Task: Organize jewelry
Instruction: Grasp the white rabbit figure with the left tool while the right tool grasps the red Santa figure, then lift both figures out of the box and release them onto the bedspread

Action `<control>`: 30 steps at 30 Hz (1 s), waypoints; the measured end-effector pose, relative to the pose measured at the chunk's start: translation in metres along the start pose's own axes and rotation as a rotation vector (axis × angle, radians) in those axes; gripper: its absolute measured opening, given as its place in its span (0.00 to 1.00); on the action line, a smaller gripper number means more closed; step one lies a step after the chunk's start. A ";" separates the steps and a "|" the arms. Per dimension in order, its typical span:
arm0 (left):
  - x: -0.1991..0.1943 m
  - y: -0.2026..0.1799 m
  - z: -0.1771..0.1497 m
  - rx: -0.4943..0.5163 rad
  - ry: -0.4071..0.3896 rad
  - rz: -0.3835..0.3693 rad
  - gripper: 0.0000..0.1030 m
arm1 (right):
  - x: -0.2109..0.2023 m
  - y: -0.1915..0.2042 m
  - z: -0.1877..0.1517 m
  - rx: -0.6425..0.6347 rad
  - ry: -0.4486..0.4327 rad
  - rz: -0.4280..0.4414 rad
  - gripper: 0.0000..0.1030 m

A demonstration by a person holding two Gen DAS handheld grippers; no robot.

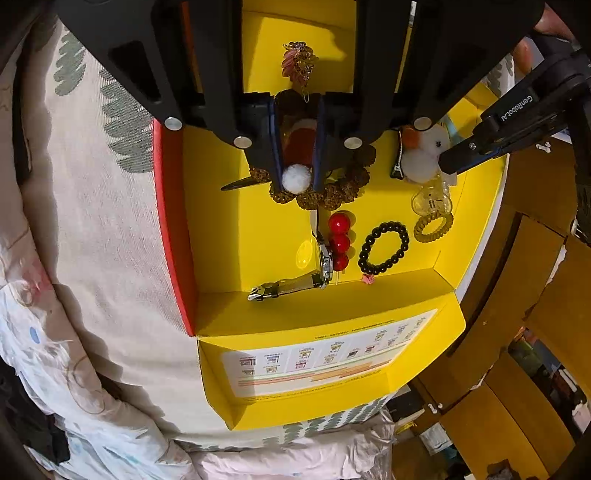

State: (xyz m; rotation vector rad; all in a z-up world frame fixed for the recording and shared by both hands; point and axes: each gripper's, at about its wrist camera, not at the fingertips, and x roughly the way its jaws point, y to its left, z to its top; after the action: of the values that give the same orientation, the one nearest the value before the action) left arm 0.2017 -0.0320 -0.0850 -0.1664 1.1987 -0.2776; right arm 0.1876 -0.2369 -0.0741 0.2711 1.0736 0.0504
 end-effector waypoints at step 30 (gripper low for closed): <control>-0.094 -0.007 -0.053 0.064 -0.148 -0.052 0.06 | -0.128 0.065 -0.053 -0.148 -0.131 0.091 0.13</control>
State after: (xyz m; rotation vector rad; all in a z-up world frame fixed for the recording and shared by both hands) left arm 0.1195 -0.0098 -0.0186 -0.1592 1.0386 -0.3428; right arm 0.0857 -0.1861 0.0282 0.1864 0.9225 0.1903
